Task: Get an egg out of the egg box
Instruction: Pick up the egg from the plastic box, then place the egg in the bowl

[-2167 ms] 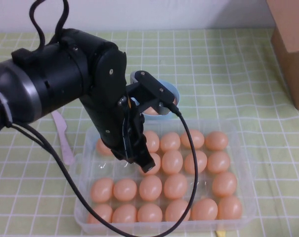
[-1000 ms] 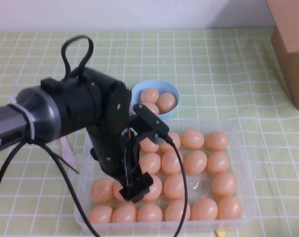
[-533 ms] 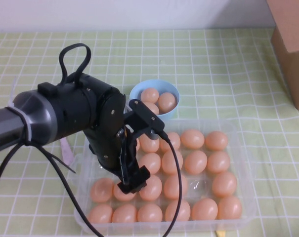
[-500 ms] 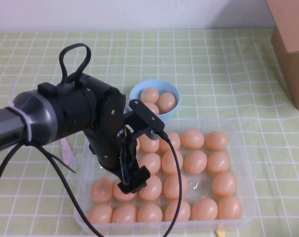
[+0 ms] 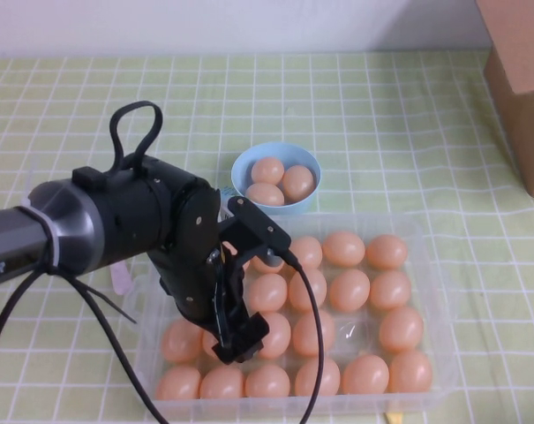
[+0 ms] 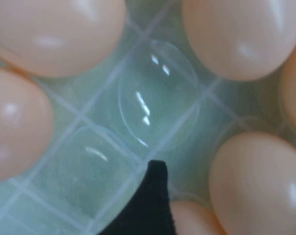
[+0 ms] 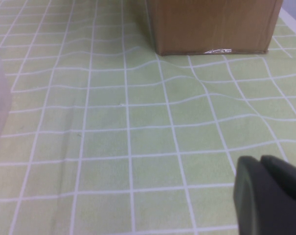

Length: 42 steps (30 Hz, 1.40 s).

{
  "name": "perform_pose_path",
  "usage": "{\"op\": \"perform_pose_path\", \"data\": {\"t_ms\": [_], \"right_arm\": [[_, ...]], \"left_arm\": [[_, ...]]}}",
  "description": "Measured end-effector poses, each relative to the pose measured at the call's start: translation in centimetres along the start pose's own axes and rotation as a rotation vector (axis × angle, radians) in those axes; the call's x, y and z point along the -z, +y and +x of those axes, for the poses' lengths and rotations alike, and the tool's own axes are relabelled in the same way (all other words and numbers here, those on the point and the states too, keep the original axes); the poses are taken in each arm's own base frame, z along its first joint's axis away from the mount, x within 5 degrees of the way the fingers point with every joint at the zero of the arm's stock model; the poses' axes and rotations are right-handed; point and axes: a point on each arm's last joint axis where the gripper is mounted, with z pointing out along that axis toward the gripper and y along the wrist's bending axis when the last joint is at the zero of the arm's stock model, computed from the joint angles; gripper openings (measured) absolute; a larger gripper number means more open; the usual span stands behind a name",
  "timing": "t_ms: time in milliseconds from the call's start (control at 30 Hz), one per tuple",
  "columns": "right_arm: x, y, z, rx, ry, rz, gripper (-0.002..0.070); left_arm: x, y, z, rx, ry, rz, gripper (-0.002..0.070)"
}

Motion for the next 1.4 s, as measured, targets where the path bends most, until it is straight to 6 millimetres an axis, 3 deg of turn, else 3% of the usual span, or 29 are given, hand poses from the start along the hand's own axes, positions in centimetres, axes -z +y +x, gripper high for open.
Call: {"op": "perform_pose_path", "data": {"t_ms": [367, 600, 767, 1033, 1133, 1267, 1400], "right_arm": [[0.0, 0.0, 0.0, 0.0, 0.0, 0.0, -0.0017], [0.0, 0.0, 0.0, 0.0, 0.0, 0.0, -0.0017], [0.0, 0.0, 0.0, 0.0, 0.0, 0.0, -0.0017], [0.0, 0.0, 0.0, 0.0, 0.0, 0.0, -0.0017], [0.0, 0.0, 0.0, 0.0, 0.0, 0.0, -0.0017], [0.0, 0.0, 0.0, 0.0, 0.0, 0.0, -0.0017], [0.0, 0.0, 0.0, 0.0, 0.0, 0.0, -0.0017]], "left_arm": [[-1.6, 0.1, -0.1, -0.001, 0.037, 0.008, 0.0638], [-1.6, 0.0, 0.0, 0.003, 0.037, 0.012, 0.0347], [-0.6, 0.0, -0.1, 0.003, 0.015, 0.007, 0.0353], [7.3, 0.9, -2.7, 0.046, -0.193, -0.045, 0.0353], [9.0, 2.1, -4.3, 0.065, -0.302, -0.083, 0.0353], [8.9, 4.4, -6.6, 0.1, -0.426, -0.133, 0.0353], [5.9, 6.3, -8.6, 0.132, -0.452, -0.142, 0.0353]]}}
